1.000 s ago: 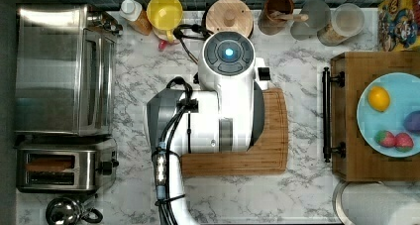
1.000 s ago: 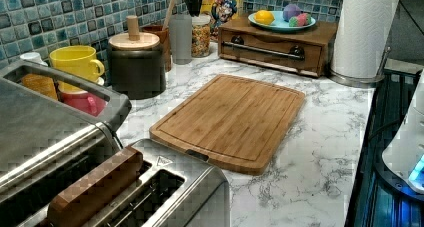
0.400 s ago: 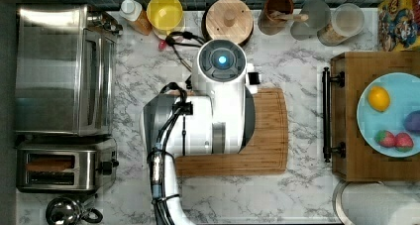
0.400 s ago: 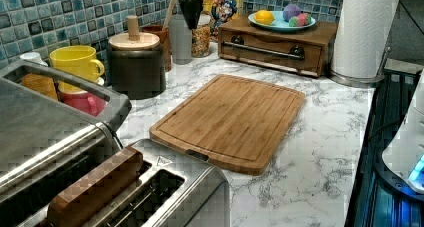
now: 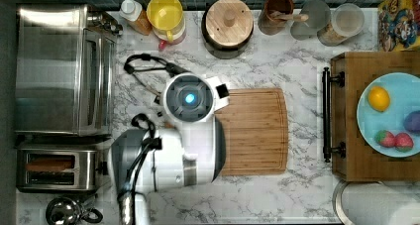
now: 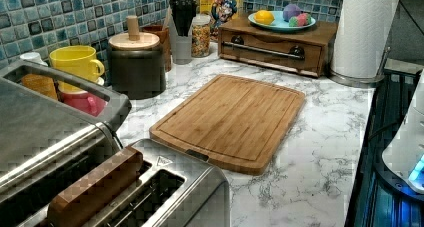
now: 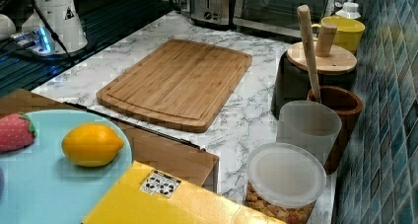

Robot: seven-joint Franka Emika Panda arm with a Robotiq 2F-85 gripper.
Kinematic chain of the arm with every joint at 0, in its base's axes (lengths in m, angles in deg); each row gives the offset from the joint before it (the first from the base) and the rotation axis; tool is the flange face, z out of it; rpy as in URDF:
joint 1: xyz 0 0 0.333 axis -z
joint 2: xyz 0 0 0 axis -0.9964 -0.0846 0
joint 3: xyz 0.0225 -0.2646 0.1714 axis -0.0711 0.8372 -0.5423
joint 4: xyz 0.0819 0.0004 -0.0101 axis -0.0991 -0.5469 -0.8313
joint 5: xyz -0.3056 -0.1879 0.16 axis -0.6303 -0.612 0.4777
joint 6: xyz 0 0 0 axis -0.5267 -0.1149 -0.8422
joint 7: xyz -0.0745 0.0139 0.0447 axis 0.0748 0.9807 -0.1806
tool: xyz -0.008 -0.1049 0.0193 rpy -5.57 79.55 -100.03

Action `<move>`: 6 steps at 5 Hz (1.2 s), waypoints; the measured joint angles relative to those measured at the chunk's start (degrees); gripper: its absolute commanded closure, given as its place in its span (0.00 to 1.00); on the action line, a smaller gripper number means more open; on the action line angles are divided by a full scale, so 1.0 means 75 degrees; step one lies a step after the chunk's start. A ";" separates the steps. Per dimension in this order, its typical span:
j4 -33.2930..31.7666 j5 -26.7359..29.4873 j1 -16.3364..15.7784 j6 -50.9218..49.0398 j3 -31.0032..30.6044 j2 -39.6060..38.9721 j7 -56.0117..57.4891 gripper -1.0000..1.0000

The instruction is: Turn on the toaster.

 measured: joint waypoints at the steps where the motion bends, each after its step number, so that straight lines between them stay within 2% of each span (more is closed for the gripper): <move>1: -0.0298 0.0028 -0.0260 0.0097 -0.0278 0.0451 0.0185 1.00; 4: -0.0627 0.0493 -0.0949 0.0078 -0.0964 0.0566 0.0205 1.00; 6: -0.1328 0.1430 -0.1701 0.0138 -0.1105 0.0884 0.0244 1.00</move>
